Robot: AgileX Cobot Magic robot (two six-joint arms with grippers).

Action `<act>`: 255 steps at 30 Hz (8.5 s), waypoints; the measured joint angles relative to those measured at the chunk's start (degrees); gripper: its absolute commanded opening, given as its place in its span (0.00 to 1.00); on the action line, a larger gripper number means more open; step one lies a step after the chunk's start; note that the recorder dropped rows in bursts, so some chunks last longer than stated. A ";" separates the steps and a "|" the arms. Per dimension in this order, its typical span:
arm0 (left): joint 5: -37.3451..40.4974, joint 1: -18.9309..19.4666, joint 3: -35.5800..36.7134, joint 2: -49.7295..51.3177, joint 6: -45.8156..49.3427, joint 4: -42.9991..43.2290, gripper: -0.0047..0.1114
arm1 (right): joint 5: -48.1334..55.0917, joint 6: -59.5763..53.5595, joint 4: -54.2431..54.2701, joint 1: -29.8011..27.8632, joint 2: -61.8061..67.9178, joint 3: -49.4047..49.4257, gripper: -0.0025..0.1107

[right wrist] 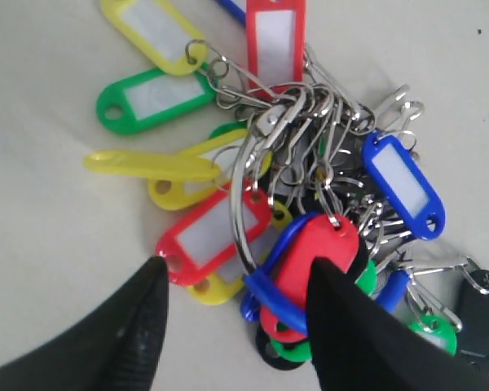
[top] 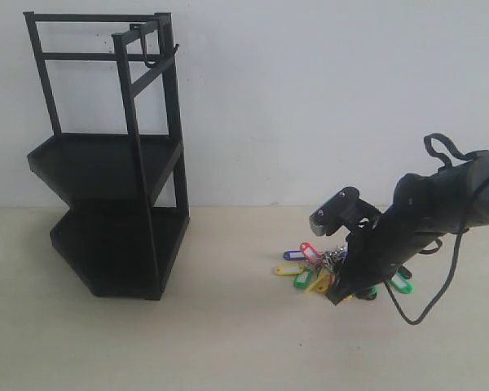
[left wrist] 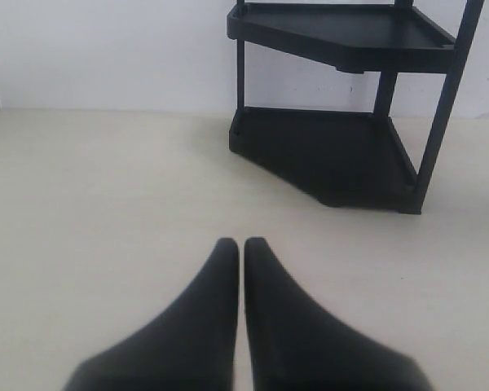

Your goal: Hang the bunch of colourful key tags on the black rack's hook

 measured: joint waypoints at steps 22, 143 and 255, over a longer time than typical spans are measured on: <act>0.00 0.00 0.00 0.00 0.00 0.00 0.08 | 3.66 -0.61 -0.84 0.09 -7.31 -0.12 0.02; 0.00 0.00 0.00 0.00 0.00 0.00 0.08 | -22.09 31.95 -19.88 22.78 -11.57 -18.26 0.26; -0.10 0.00 0.00 0.00 0.00 0.00 0.08 | -20.84 57.05 -8.39 -7.74 -118.91 71.47 0.02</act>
